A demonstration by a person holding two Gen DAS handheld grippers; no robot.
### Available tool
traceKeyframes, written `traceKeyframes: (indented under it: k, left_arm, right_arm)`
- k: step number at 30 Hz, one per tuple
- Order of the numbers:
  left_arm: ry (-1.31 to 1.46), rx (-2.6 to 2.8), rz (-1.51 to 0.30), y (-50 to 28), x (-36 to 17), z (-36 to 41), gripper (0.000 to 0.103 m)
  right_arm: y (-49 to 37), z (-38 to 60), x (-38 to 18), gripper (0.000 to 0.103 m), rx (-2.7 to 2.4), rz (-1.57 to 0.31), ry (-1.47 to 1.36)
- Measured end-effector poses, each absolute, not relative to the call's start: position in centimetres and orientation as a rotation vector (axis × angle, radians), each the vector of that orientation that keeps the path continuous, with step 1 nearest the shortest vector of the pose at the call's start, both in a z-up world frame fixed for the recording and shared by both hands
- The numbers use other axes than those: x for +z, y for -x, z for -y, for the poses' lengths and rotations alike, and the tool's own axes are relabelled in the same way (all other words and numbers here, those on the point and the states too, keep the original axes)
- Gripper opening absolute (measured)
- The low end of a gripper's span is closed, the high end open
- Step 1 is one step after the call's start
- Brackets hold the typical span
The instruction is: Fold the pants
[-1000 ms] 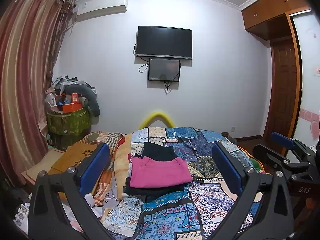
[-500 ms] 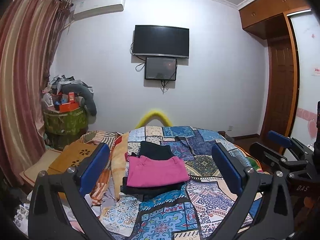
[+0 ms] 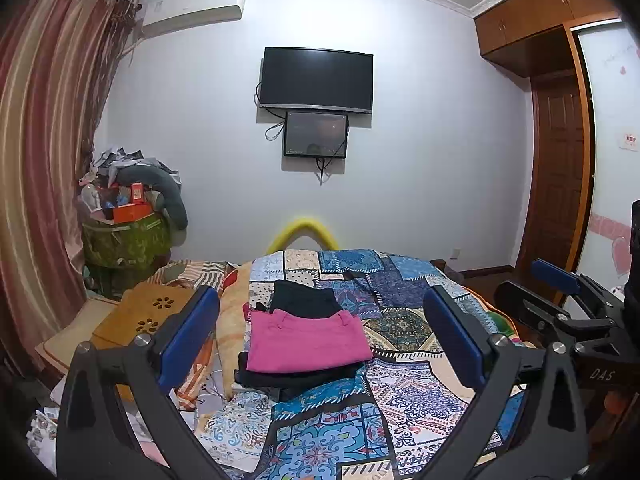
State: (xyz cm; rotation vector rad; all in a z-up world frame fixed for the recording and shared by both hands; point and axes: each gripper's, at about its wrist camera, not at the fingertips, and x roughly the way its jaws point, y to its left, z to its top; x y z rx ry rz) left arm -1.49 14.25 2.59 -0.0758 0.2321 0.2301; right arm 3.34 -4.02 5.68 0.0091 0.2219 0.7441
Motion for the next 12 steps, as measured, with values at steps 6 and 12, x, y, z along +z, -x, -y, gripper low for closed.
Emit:
traceKeyframes:
  k: [6, 12]
  left_arm:
    - [0.078, 0.219, -0.244, 1.09, 2.47, -14.27, 0.103]
    - [0.073, 0.216, -0.257, 0.48, 2.20, -14.31, 0.103]
  right_arm:
    - [-3.48, 4.03, 5.65, 0.103, 0.742, -0.227, -0.013]
    - [-3.93, 4.00, 5.35, 0.103, 0.738, -0.237, -0.016]
